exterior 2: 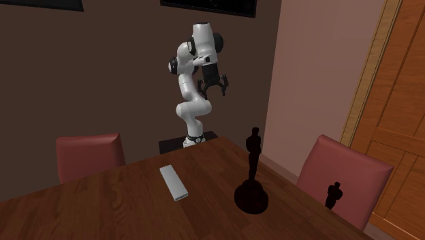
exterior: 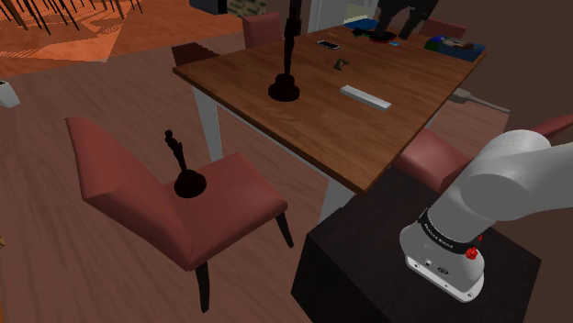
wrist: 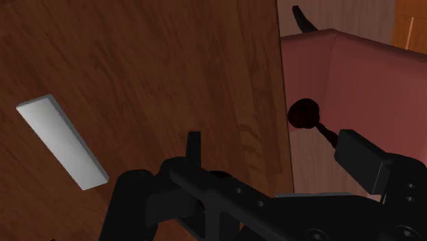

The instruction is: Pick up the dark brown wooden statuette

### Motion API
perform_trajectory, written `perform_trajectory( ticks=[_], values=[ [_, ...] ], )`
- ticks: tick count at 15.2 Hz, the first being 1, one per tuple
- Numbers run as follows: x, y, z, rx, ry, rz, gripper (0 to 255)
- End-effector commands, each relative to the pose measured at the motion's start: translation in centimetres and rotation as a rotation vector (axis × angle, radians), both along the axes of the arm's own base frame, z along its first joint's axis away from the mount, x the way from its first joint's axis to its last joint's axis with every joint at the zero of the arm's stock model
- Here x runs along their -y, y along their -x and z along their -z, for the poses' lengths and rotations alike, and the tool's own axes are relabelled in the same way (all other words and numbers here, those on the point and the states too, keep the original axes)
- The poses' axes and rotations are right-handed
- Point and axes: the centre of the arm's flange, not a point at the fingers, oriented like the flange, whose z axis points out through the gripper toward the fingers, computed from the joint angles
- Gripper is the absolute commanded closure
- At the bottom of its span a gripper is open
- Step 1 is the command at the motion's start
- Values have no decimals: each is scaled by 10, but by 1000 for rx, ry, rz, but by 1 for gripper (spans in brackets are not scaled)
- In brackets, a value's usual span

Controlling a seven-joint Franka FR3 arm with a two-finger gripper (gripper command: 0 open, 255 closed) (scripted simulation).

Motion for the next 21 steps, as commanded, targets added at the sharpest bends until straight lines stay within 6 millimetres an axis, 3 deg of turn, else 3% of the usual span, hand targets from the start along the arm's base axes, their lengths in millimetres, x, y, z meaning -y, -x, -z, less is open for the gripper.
perform_trajectory(
  ticks=[1, 11, 21],
  values=[
    [0, 0, 0, 0, 0, 0, 0],
    [-21, -101, 38, 175, 85, 106, 0],
    [-29, -208, 59, 350, 170, 212, 0]
  ],
)
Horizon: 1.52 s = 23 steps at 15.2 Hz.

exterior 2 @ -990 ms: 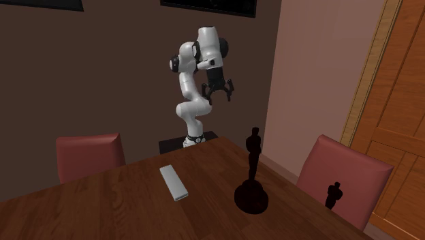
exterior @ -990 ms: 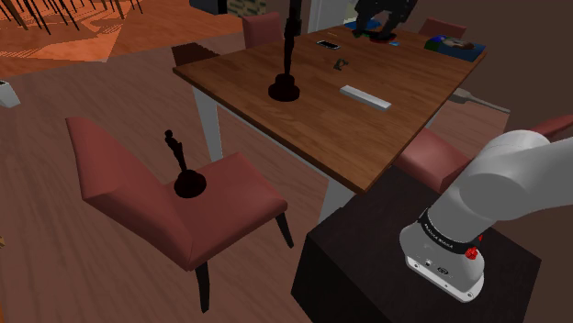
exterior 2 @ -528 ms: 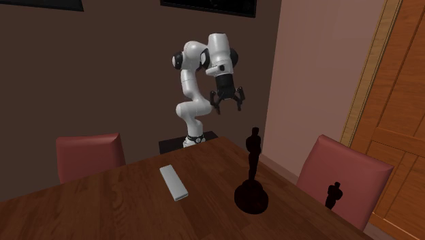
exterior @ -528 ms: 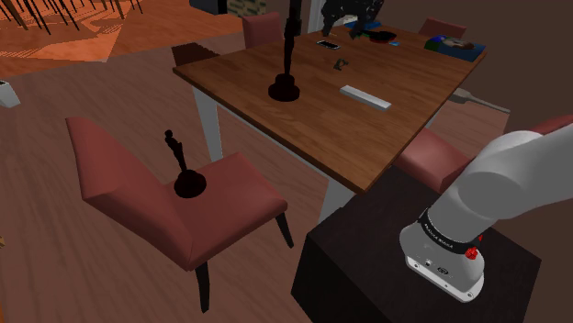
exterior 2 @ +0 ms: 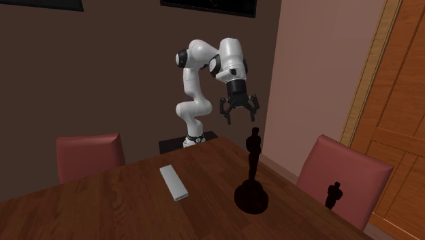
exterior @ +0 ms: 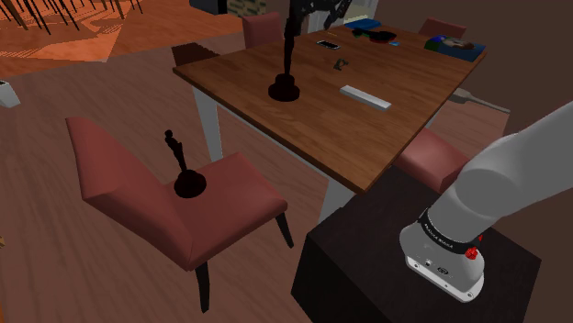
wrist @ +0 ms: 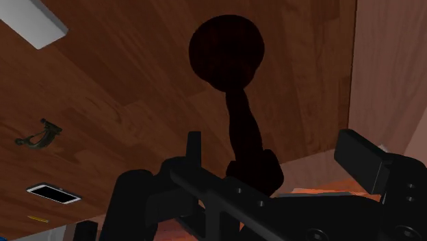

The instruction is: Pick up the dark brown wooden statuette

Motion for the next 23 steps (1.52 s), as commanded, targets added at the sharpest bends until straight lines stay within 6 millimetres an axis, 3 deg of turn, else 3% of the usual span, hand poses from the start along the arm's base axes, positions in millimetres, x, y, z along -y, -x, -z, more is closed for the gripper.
perform_trajectory(
  ticks=[1, 7, 15, 17, 18, 23],
  values=[
    [-1, -20, 4, 38, 16, 22, 0],
    [1, -85, 6, 143, 68, 85, 0],
    [1, -86, 46, 144, 68, 86, 0],
    [1, -86, 46, 144, 68, 86, 0],
    [2, -86, 46, 144, 68, 86, 255],
    [2, -86, 46, 144, 68, 86, 255]
  ],
)
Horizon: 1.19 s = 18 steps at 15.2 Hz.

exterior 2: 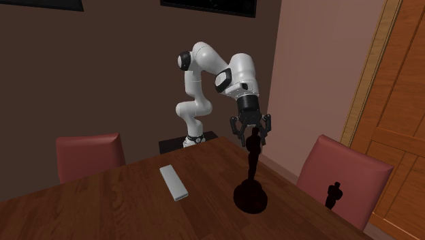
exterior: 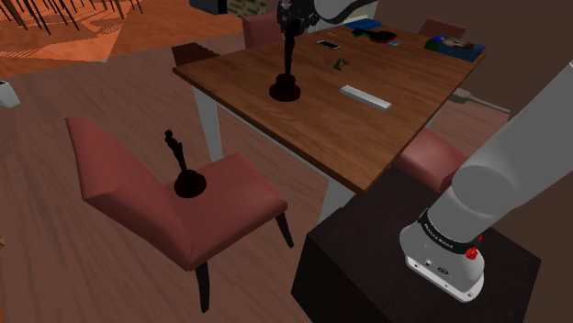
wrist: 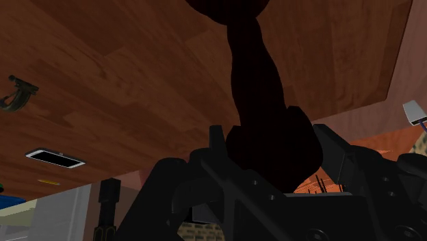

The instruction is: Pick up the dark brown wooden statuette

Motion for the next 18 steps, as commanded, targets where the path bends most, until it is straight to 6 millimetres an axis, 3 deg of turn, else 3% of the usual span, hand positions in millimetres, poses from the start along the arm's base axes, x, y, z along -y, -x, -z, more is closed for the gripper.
perform_trajectory(
  ticks=[1, 4, 18],
  values=[
    [0, 0, 1, -1, 0, -1, 255],
    [-1, 0, 0, -1, 0, -1, 255],
    [-1, 0, -74, -1, 0, -1, 255]
  ],
)
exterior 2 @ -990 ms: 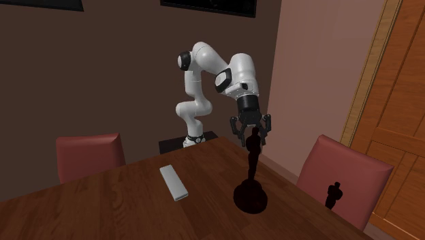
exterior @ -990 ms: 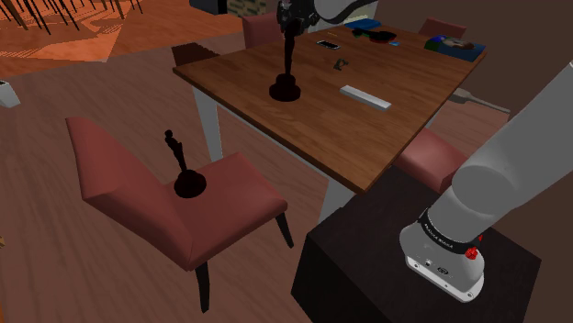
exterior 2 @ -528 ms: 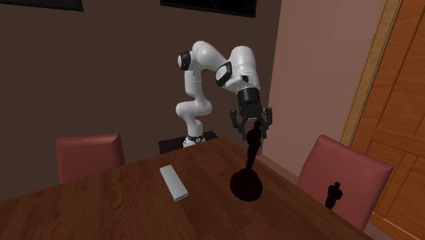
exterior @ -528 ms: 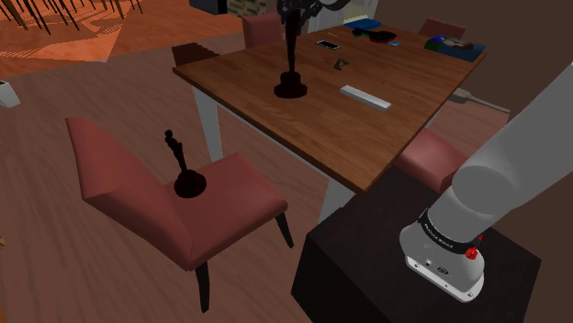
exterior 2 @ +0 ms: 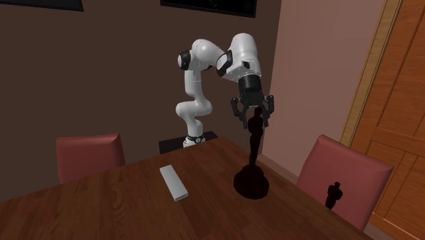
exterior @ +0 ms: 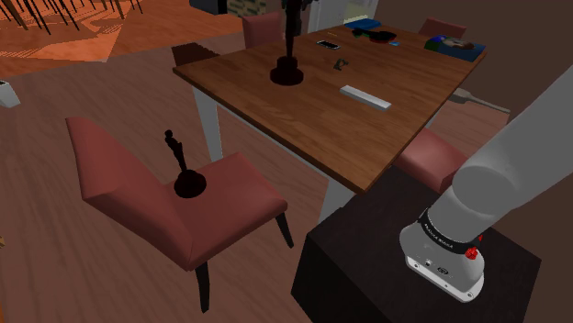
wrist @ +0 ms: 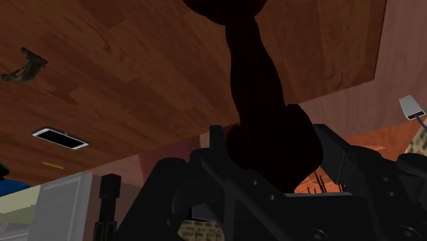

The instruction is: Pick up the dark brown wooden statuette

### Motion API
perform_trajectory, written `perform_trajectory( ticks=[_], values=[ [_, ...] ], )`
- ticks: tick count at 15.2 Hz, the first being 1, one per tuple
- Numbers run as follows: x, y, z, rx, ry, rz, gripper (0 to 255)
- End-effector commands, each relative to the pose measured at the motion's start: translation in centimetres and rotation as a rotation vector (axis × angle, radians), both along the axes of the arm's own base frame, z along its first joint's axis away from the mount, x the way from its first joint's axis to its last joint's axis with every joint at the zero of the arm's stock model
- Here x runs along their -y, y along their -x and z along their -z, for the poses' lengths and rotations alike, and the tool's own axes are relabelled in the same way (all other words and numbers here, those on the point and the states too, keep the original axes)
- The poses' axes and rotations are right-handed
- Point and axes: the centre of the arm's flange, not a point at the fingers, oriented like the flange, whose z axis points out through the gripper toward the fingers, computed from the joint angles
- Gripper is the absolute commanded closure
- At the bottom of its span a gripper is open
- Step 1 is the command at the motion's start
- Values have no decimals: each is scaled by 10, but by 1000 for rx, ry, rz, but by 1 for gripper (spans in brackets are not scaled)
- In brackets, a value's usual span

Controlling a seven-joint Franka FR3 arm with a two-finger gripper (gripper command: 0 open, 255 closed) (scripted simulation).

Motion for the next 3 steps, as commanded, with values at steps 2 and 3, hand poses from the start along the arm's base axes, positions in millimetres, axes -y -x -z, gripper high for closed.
perform_trajectory(
  ticks=[2, 3],
  values=[
    [1, -1, -12, 1, 0, 0, 255],
    [1, -1, -12, 1, 0, 0, 255]
  ],
)
